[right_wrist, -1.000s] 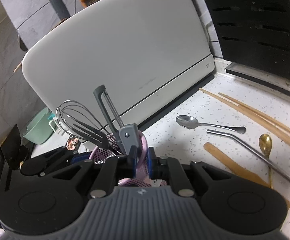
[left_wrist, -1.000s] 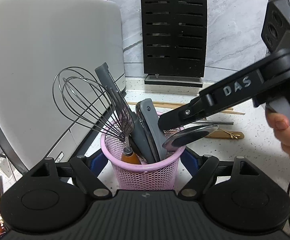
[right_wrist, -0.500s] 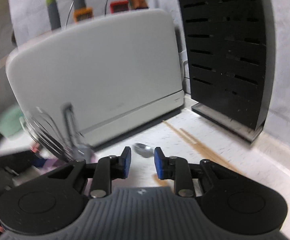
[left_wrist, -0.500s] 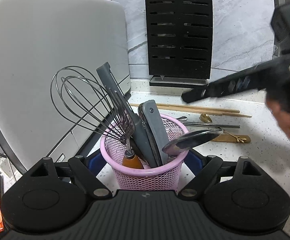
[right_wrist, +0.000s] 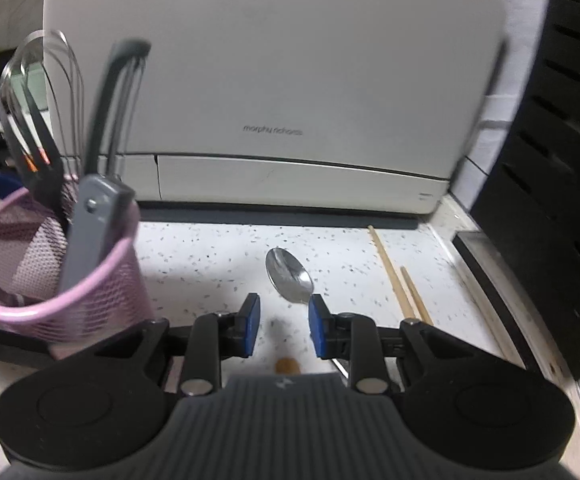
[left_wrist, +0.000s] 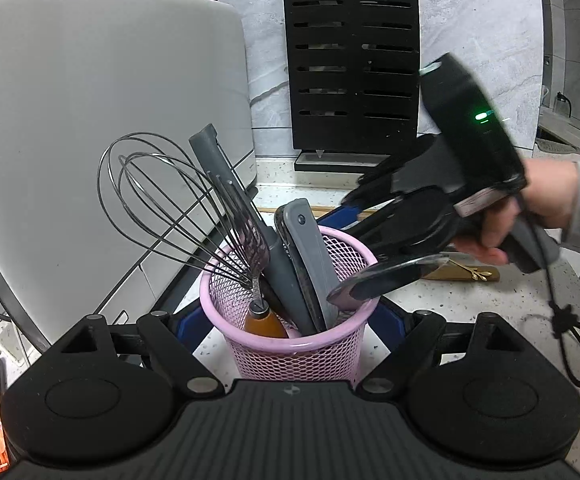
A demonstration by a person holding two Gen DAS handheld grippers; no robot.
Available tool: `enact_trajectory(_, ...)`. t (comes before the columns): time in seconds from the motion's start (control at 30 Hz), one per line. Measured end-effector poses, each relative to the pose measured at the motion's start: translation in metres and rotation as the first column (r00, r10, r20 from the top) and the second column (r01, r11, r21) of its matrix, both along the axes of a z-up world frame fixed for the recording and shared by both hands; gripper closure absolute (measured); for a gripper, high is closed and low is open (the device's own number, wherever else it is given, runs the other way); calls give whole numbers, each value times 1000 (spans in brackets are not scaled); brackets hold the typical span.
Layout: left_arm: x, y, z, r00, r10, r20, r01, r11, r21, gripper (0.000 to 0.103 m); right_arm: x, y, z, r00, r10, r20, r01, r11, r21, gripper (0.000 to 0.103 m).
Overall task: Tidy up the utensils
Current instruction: 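Open the right tool and move it to the silver spoon on the counter, then close the right tool on the silver spoon handle and lift it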
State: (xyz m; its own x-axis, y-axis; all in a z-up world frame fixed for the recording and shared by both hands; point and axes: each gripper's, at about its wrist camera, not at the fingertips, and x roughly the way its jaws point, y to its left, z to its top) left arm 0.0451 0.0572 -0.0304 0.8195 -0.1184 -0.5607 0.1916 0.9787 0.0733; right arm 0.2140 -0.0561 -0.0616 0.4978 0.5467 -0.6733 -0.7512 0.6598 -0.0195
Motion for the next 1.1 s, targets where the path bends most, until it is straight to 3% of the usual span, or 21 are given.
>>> enact_trajectory(0.3,0,-1,0,1000,0,-1,0,1000,0,4,20,29,-6,992,124,27,-121,988,-94,74)
enact_trajectory(0.43,2,-2,0,1000,2,-2,-2,1000,0,4,27,38,-9,991,136,20,-132,985,-114,69)
enact_trajectory(0.73,3,-1,1,1000,10,-5,-10,1000,-6,4,32,42,-10,995,103,-15,-104,991,-85,69)
enact_trajectory(0.9,3,-1,1,1000,13,-7,-13,1000,-10,4,36,39,-15,997,67,-35,-69,996,-52,71)
enact_trajectory(0.93,3,-1,1,1000,13,-7,-13,1000,-10,4,37,38,-17,997,66,-38,-68,996,-49,75)
enact_trajectory(0.97,3,0,1,1000,12,-6,-12,1000,-10,4,37,38,-17,997,66,-38,-68,996,-53,85)
enact_trajectory(1.1,3,-1,1,1000,12,-7,-12,1000,-11,4,34,37,-17,998,57,-25,-58,996,-70,92)
